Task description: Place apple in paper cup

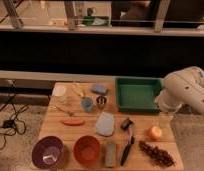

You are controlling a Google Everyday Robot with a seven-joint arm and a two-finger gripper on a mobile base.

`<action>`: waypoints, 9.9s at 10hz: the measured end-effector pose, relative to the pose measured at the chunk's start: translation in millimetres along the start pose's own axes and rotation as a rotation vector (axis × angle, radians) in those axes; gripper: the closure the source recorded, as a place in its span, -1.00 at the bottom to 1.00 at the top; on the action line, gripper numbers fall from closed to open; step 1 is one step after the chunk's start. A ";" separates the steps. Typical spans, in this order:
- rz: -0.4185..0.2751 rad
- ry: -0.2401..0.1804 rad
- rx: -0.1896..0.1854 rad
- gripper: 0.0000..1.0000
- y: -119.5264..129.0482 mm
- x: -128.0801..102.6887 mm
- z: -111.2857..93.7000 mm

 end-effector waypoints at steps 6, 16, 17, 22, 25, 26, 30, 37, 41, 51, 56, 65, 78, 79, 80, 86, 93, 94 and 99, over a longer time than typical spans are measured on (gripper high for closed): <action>0.000 0.000 0.000 -0.60 0.0 0.0 0.0; 0.007 0.000 -0.009 -0.60 0.0 2.2 6.8; 0.007 0.000 -0.009 -0.60 0.0 2.0 6.8; 0.007 0.001 -0.010 -0.60 0.0 2.1 6.8; 0.007 0.001 -0.010 -0.60 0.1 2.1 6.8; 0.007 0.000 -0.011 -0.60 0.2 2.1 7.3; 0.007 0.000 -0.010 -0.60 0.2 2.3 7.1; 0.087 0.006 -0.053 -0.60 -5.3 30.2 27.6; 0.124 -0.002 -0.104 -0.60 -2.7 37.9 39.3; 0.105 0.001 -0.117 -0.60 8.4 42.5 47.0; 0.159 -0.004 -0.169 -0.60 36.1 61.2 72.8; 0.057 -0.182 -0.180 -0.60 48.1 27.4 115.9; 0.057 -0.197 -0.251 -0.60 56.3 25.4 152.7; 0.051 -0.203 -0.255 -0.60 58.1 22.2 153.1; 0.040 -0.212 -0.258 -0.60 59.3 17.6 152.7; 0.017 -0.266 -0.286 -0.52 68.0 6.9 158.9; 0.017 -0.294 -0.304 0.01 68.0 9.9 166.7; 0.018 -0.292 -0.302 0.01 67.6 11.2 166.6; 0.018 -0.292 -0.286 0.44 65.9 18.2 146.8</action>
